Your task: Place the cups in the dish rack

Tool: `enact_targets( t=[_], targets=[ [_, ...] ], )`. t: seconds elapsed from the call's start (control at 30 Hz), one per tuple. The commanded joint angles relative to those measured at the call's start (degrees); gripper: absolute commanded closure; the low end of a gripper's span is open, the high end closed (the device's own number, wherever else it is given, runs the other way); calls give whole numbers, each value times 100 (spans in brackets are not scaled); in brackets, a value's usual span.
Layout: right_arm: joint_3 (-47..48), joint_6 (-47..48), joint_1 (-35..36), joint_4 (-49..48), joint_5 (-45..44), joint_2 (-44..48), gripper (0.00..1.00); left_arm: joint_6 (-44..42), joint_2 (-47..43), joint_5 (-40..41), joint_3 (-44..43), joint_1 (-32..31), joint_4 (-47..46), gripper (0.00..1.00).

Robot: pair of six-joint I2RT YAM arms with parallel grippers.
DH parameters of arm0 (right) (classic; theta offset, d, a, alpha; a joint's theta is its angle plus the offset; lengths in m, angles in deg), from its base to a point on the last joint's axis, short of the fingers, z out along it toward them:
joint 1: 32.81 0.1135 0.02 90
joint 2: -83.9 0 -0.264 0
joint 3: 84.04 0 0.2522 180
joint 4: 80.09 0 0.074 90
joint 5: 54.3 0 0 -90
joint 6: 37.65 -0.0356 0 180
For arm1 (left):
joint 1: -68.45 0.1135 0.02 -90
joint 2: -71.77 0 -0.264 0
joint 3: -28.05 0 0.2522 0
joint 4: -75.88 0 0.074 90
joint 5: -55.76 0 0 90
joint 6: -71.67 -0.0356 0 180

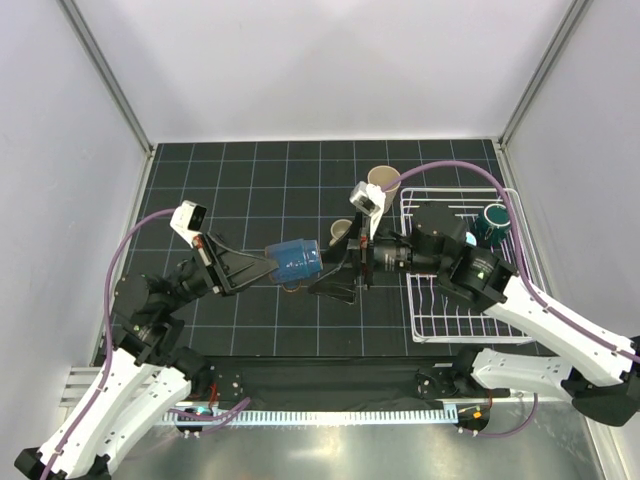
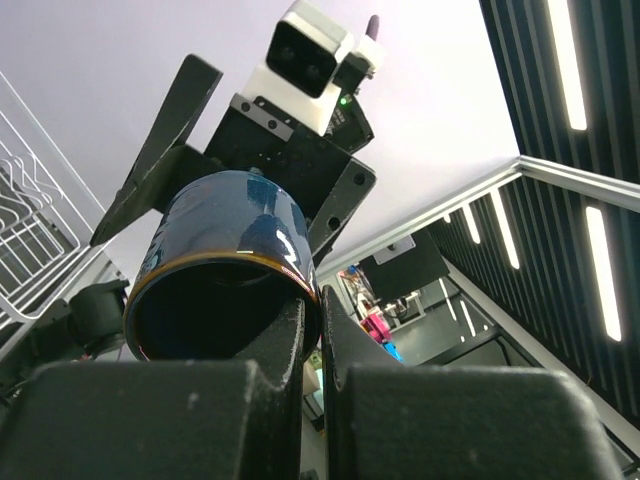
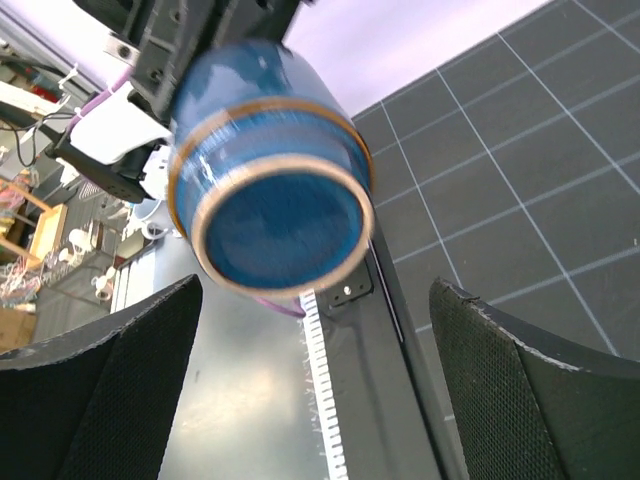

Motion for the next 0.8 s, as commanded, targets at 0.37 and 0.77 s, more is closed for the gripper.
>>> enact_targets(
  t=[0.37, 0.77],
  targets=[
    [495, 103, 17, -946, 653, -359, 10, 228, 52, 29, 64, -32, -593, 100],
    [407, -196, 17, -1421, 732, -561, 14, 325, 70, 20, 161, -50, -593, 99]
  ],
)
